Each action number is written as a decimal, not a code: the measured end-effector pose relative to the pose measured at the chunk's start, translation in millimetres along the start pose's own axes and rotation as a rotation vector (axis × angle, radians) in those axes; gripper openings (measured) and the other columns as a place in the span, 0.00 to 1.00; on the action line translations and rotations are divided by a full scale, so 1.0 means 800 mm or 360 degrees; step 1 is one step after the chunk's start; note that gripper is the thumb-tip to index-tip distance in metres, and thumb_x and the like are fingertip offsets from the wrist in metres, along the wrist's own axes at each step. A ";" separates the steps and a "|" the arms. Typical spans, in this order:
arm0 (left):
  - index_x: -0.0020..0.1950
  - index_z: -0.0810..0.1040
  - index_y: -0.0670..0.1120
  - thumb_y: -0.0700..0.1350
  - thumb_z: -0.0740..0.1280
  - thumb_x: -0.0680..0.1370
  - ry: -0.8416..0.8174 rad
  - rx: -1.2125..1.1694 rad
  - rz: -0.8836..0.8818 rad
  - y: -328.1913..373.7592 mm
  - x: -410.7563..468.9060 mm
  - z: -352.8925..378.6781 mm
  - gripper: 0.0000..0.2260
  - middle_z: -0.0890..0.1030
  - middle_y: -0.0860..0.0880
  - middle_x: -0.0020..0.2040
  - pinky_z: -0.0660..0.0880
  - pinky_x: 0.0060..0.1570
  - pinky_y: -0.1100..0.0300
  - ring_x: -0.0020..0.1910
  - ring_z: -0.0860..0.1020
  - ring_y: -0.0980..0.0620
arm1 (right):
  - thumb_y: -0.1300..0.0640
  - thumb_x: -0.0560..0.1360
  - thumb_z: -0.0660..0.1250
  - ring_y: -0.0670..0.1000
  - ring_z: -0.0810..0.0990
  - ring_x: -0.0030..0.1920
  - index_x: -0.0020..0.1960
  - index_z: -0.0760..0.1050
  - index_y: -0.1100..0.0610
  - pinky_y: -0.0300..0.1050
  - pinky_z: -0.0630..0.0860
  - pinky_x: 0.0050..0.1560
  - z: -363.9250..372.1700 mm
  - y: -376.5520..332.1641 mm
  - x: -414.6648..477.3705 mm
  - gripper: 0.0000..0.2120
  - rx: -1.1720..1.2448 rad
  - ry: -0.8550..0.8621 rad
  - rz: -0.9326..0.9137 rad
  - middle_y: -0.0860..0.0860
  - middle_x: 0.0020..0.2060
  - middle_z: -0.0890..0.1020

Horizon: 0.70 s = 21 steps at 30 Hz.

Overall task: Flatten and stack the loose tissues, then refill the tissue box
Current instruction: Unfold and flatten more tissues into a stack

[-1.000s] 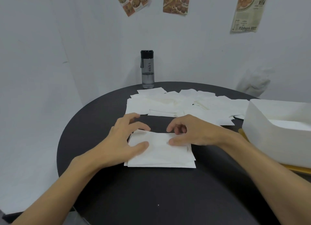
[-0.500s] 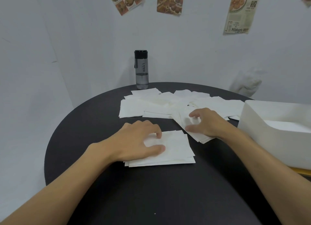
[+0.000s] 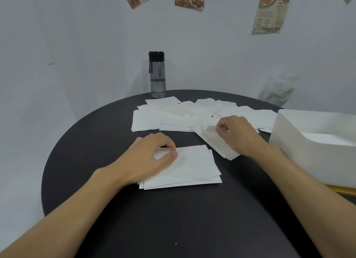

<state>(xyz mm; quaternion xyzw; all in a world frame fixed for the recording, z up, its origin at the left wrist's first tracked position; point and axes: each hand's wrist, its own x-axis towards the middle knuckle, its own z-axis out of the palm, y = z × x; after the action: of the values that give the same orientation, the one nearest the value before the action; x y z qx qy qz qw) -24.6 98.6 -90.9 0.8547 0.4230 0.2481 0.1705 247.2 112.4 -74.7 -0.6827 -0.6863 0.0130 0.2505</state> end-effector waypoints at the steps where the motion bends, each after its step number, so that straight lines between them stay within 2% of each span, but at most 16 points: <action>1: 0.49 0.78 0.59 0.63 0.57 0.74 0.0037 -0.0031 -0.0003 0.000 0.000 0.000 0.14 0.78 0.65 0.54 0.69 0.65 0.49 0.59 0.75 0.60 | 0.56 0.82 0.60 0.55 0.78 0.44 0.48 0.78 0.57 0.48 0.72 0.41 -0.002 -0.002 -0.001 0.10 -0.0015 0.0050 -0.0008 0.51 0.42 0.82; 3: 0.49 0.77 0.60 0.61 0.59 0.75 0.0170 -0.0111 -0.0022 0.001 0.001 0.001 0.10 0.78 0.65 0.54 0.70 0.64 0.53 0.59 0.75 0.61 | 0.56 0.83 0.58 0.55 0.77 0.43 0.48 0.76 0.57 0.48 0.70 0.40 -0.008 -0.010 -0.003 0.10 0.0018 0.0162 -0.0056 0.50 0.40 0.80; 5: 0.52 0.77 0.60 0.57 0.64 0.78 0.0376 -0.0205 -0.0045 0.006 0.003 0.000 0.06 0.78 0.65 0.54 0.70 0.61 0.61 0.59 0.74 0.64 | 0.56 0.83 0.57 0.55 0.76 0.40 0.49 0.75 0.57 0.51 0.71 0.41 -0.016 -0.019 -0.006 0.10 0.0139 0.0257 -0.0180 0.51 0.38 0.79; 7: 0.58 0.77 0.57 0.52 0.66 0.79 0.0577 -0.0263 -0.0039 0.015 0.007 -0.003 0.08 0.78 0.64 0.55 0.68 0.57 0.68 0.60 0.74 0.64 | 0.56 0.83 0.58 0.54 0.75 0.39 0.49 0.75 0.57 0.53 0.72 0.44 -0.023 -0.033 -0.011 0.09 0.0298 0.0326 -0.0334 0.51 0.37 0.79; 10: 0.64 0.75 0.55 0.53 0.68 0.79 0.0736 -0.0248 0.0028 0.032 0.020 -0.016 0.14 0.76 0.67 0.57 0.67 0.54 0.74 0.60 0.73 0.66 | 0.57 0.83 0.59 0.52 0.75 0.42 0.50 0.76 0.56 0.48 0.73 0.46 -0.032 -0.056 -0.022 0.08 0.0565 0.0317 -0.0506 0.50 0.39 0.80; 13: 0.64 0.75 0.55 0.54 0.69 0.79 0.0752 -0.0382 0.0078 0.052 0.031 -0.020 0.15 0.78 0.64 0.57 0.69 0.54 0.71 0.59 0.75 0.65 | 0.57 0.83 0.60 0.49 0.75 0.43 0.50 0.78 0.56 0.43 0.72 0.45 -0.035 -0.070 -0.030 0.08 0.0683 0.0233 -0.0617 0.48 0.41 0.80; 17: 0.51 0.83 0.51 0.49 0.71 0.79 0.0763 -0.0511 0.0162 0.062 0.032 -0.011 0.04 0.83 0.60 0.46 0.71 0.51 0.63 0.50 0.80 0.59 | 0.57 0.82 0.62 0.49 0.75 0.43 0.50 0.80 0.57 0.44 0.73 0.46 -0.031 -0.076 -0.035 0.09 0.0735 0.0148 -0.0667 0.47 0.40 0.80; 21: 0.44 0.83 0.51 0.44 0.70 0.80 0.0888 -0.0546 0.0155 0.055 0.030 -0.013 0.05 0.83 0.60 0.42 0.76 0.48 0.57 0.45 0.80 0.57 | 0.53 0.81 0.64 0.44 0.78 0.48 0.54 0.80 0.53 0.37 0.73 0.50 -0.032 -0.071 -0.033 0.07 0.0696 0.0061 -0.0632 0.43 0.45 0.82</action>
<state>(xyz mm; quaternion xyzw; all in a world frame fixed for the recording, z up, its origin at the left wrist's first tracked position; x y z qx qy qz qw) 10.0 93.1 -53.6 0.7318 0.3640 0.5482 0.1773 202.0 75.4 -40.4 -0.4649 -0.7826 0.0984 0.4021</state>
